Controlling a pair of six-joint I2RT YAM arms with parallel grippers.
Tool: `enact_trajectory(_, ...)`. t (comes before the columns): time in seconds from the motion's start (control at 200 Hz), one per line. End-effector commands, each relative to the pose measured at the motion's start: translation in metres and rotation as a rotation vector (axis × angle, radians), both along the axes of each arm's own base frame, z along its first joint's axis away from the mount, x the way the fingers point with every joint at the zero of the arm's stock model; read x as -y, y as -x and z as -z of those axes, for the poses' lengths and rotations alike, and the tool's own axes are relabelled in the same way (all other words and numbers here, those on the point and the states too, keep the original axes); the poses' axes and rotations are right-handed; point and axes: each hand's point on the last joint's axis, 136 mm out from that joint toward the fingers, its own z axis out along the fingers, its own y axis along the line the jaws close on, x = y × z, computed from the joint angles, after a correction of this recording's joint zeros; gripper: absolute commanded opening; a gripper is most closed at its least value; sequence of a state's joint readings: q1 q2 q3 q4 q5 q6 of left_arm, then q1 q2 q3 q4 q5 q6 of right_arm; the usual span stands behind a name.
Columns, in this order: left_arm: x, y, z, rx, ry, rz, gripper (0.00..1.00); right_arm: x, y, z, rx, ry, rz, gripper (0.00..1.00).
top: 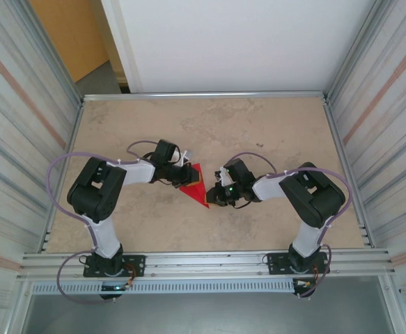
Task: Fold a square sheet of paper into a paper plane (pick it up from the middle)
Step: Fourth fold the wing at the center of the table.
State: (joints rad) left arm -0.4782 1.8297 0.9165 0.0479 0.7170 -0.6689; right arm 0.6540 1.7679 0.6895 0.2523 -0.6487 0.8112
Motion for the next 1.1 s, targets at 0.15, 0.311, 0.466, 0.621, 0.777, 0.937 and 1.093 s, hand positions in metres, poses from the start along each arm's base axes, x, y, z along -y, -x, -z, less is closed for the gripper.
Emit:
enact_trajectory(0.15, -0.001, -0.005, 0.007, -0.016, -0.039, -0.008, 0.12, 0.012, 0.005, 0.019, -0.053, 0.078, 0.021, 0.13)
enact_trajectory(0.311, 0.000, -0.005, 0.009, -0.020, -0.039, -0.002, 0.11, 0.013, 0.005, 0.021, -0.060, 0.085, 0.024, 0.12)
enact_trajectory(0.466, 0.002, -0.006, 0.008, -0.017, -0.030, 0.005, 0.11, 0.013, 0.006, 0.021, -0.063, 0.086, 0.023, 0.12)
enact_trajectory(0.621, 0.002, -0.006, 0.009, -0.021, -0.034, 0.002, 0.10, 0.012, 0.006, 0.020, -0.063, 0.087, 0.024, 0.12)
enact_trajectory(0.777, -0.001, -0.007, 0.013, -0.025, -0.052, -0.006, 0.10, 0.013, 0.005, 0.020, -0.064, 0.092, 0.025, 0.12)
enact_trajectory(0.937, 0.000, -0.006, 0.012, -0.028, -0.044, 0.002, 0.10, 0.012, 0.004, 0.016, -0.055, 0.085, 0.026, 0.14)
enact_trajectory(1.093, 0.001, -0.006, 0.012, -0.029, -0.043, 0.003, 0.10, 0.011, 0.004, 0.003, -0.032, 0.063, 0.020, 0.17)
